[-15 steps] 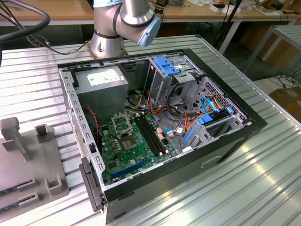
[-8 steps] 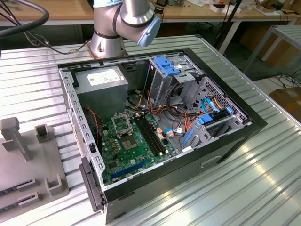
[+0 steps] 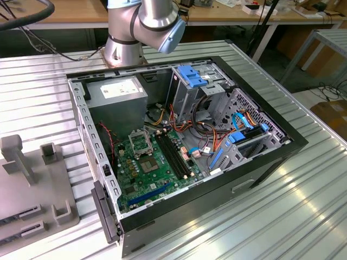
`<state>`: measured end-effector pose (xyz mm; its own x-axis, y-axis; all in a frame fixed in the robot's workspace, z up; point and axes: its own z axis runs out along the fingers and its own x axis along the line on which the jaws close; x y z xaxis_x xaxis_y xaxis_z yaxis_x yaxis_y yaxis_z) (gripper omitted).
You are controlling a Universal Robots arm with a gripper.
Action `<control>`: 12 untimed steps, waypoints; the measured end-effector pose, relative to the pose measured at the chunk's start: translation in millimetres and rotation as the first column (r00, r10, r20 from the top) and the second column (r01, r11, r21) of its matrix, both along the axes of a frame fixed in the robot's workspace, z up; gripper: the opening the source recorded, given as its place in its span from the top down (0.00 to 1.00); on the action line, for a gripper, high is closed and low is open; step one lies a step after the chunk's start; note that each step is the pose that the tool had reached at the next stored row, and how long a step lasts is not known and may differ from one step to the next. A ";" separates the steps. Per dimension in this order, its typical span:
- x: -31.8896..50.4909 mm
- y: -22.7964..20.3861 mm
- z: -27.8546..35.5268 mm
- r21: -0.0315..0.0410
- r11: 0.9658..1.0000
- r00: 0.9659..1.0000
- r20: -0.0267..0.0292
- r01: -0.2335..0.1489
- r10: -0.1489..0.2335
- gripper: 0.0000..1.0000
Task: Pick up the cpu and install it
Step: 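Pick up the cpu and move it towards the insertion slot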
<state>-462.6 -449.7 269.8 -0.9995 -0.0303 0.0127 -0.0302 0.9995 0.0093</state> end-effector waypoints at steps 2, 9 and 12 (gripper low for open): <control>0.0 0.0 1.4 0.000 1.000 1.000 0.000 0.000 0.000 0.53; 0.0 0.0 4.8 0.000 1.000 1.000 0.000 0.000 0.000 0.53; 0.0 0.0 6.9 0.000 1.000 1.000 0.000 0.000 0.000 0.53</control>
<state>-462.6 -449.7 276.6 -0.9995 -0.0303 0.0130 -0.0302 0.9995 0.0094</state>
